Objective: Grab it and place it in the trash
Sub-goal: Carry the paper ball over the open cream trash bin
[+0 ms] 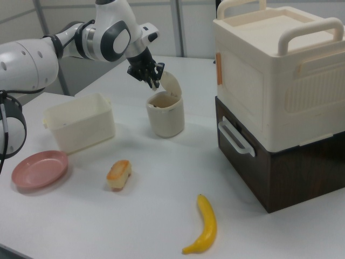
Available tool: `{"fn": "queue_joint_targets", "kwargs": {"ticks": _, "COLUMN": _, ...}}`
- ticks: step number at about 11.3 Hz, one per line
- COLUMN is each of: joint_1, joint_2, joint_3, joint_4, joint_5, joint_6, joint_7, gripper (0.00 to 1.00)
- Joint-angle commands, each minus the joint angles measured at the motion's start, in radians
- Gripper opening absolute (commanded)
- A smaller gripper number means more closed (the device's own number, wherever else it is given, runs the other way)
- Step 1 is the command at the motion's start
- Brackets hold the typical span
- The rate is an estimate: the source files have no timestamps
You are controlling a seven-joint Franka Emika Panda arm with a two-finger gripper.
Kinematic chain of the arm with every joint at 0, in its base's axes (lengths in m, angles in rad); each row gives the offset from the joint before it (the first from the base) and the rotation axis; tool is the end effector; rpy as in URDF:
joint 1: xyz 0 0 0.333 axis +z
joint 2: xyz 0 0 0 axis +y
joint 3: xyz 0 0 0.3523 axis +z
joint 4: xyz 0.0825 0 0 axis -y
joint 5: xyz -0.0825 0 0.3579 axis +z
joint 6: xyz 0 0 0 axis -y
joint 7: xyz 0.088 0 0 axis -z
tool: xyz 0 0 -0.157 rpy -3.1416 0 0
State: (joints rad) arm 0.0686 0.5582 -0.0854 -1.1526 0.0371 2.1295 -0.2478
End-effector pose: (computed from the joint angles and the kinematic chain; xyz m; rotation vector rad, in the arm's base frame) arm 0.7665 0.0084 0.5132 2.9917 0.3617 0.6361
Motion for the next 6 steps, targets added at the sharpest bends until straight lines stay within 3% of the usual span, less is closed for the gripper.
{"fn": "queue_joint_targets", "kwargs": {"ticks": 1, "joint_1": 0.008, "joint_2": 0.025, "joint_3": -0.016, "joint_4": 0.024, "joint_5": 0.003, "joint_6": 0.079, "joint_7": -0.024, "gripper": 0.00}}
{"fn": "queue_joint_targets", "kwargs": {"ticks": 6, "joint_1": 0.014, "joint_2": 0.028, "joint_3": -0.014, "joint_4": 0.017, "joint_5": -0.008, "joint_6": 0.129, "joint_7": -0.007, "gripper": 0.00}}
